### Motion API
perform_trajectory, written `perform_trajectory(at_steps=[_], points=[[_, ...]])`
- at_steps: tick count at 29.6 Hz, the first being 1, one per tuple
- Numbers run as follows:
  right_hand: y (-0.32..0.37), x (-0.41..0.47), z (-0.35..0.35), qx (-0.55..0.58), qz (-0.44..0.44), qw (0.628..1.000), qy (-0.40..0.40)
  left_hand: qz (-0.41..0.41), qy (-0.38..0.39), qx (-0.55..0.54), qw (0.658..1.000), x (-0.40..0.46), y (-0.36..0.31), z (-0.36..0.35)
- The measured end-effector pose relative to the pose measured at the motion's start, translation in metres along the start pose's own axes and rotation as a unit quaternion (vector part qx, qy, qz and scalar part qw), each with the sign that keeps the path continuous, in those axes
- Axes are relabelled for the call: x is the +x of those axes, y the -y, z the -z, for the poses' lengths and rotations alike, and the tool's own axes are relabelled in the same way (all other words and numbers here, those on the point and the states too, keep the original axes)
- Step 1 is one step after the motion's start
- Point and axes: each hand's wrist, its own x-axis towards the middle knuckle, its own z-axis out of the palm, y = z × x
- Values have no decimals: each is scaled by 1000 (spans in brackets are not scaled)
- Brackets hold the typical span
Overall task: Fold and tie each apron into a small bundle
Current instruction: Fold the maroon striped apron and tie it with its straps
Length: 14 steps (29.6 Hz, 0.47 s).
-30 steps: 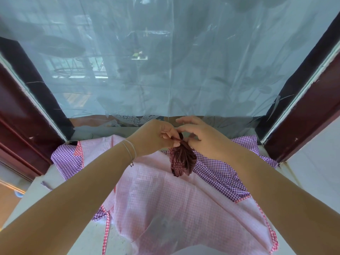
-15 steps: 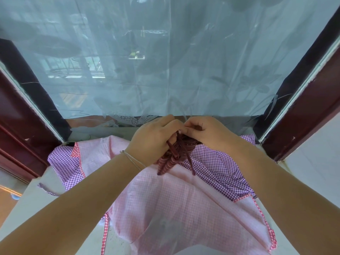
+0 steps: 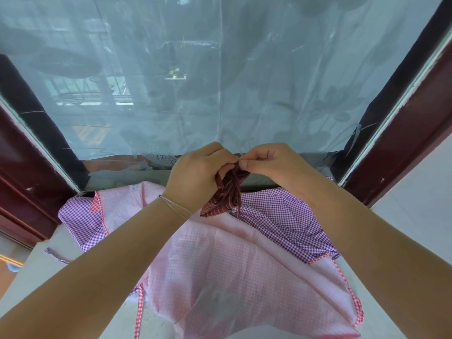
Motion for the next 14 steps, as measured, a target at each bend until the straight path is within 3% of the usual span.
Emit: perform_trajectory(at_steps=[4,9,14], points=[[10,-5,-6,-163,27,986,-22,0,2,-3,1000,-7,1,-3],[15,-9,-13,-169,13,985,22,-8,0,-2,1000,-10,4,1],[13,-10,-26,-243,-1,969,-51,-45,6,27,999,-8,18,9]])
